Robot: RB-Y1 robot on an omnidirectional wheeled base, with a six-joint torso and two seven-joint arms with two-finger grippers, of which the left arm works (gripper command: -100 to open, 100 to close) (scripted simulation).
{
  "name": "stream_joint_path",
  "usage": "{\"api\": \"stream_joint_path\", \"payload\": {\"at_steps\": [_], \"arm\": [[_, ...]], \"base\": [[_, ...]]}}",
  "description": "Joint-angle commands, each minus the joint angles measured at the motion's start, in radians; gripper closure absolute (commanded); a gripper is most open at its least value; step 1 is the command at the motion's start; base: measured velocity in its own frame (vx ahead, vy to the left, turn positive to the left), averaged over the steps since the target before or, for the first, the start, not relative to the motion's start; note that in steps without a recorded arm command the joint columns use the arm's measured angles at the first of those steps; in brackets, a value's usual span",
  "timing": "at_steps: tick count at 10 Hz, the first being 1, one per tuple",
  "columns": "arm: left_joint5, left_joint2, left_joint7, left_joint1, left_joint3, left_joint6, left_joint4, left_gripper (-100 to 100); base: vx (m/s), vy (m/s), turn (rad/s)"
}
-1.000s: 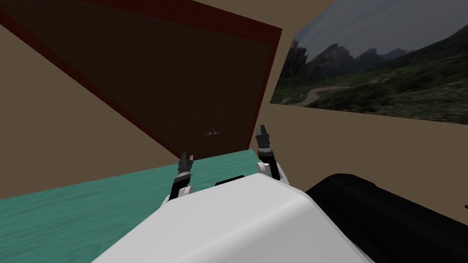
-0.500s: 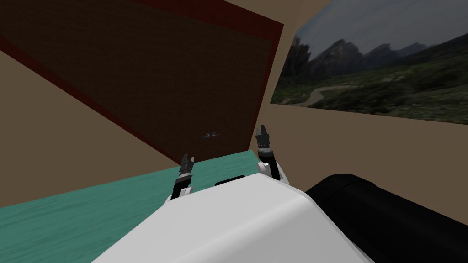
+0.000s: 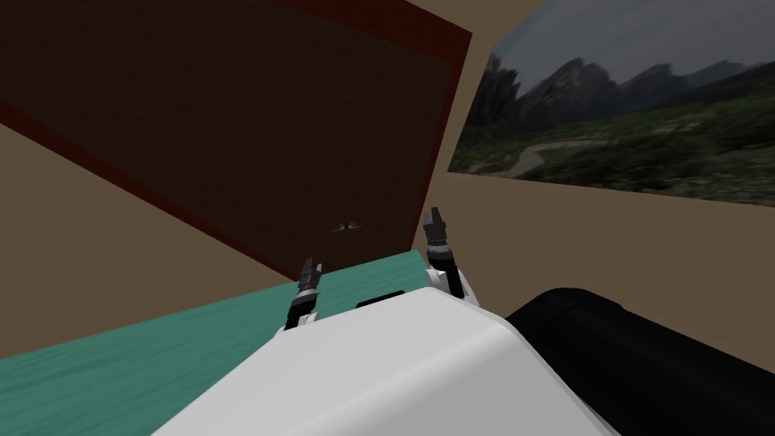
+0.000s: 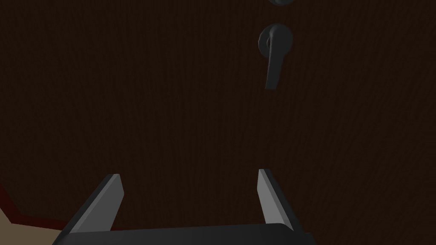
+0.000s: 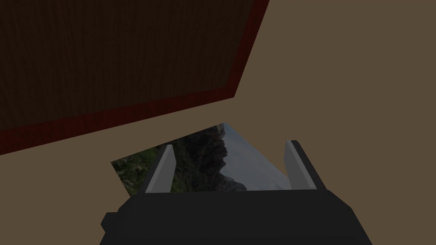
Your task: Pull the door open
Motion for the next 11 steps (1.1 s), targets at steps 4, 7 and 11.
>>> {"api": "stream_joint_path", "payload": {"at_steps": [4, 7, 11], "arm": [[-0.002, 0.008, 0.004, -0.024, -0.001, -0.021, 0.09, -100], [-0.003, 0.015, 0.008, -0.041, -0.001, -0.038, 0.149, -100], [-0.004, 0.025, 0.013, -0.064, -0.001, -0.061, 0.235, -100]], "base": [[0.104, 0.008, -0.048], [0.093, 0.002, -0.05], [0.118, 0.016, -0.05]]}}
